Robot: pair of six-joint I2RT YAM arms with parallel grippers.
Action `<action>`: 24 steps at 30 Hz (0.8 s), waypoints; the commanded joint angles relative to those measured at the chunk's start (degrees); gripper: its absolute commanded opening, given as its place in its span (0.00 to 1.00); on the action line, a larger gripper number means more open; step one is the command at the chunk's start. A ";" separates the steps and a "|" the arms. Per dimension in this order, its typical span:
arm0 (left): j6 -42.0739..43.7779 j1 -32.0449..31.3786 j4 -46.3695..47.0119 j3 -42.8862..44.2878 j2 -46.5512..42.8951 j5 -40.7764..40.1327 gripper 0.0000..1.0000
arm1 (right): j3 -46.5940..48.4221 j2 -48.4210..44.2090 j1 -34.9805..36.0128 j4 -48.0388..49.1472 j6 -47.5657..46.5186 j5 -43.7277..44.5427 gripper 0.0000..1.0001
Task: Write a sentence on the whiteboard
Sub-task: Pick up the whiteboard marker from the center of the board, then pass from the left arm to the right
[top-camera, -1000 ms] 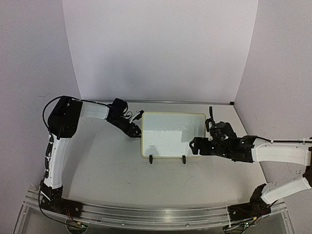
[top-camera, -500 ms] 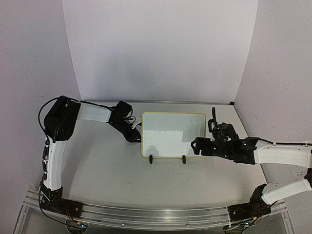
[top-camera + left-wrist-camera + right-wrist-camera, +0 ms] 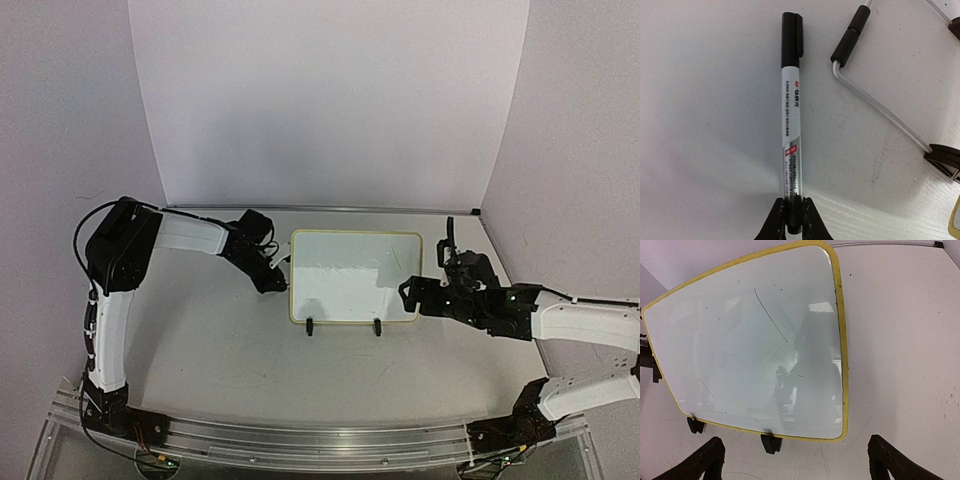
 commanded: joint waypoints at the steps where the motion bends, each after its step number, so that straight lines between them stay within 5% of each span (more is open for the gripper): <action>1: -5.18 -0.75 -5.18 -6.25 -6.40 -4.97 0.06 | 2.59 -2.02 -0.16 -1.00 0.35 1.17 0.95; 13: -25.10 -0.79 0.35 -21.79 -27.05 -8.56 0.00 | 9.20 -1.43 -0.06 -4.00 -1.58 -5.40 0.95; 19: -28.80 -0.75 -2.25 -26.99 -38.81 -12.11 0.00 | 13.50 0.26 -0.08 -3.60 -1.30 -14.08 0.95; 24: -27.90 -0.87 -3.74 -30.85 -48.65 -5.38 0.00 | 16.93 4.83 -0.05 0.99 2.79 -26.38 0.93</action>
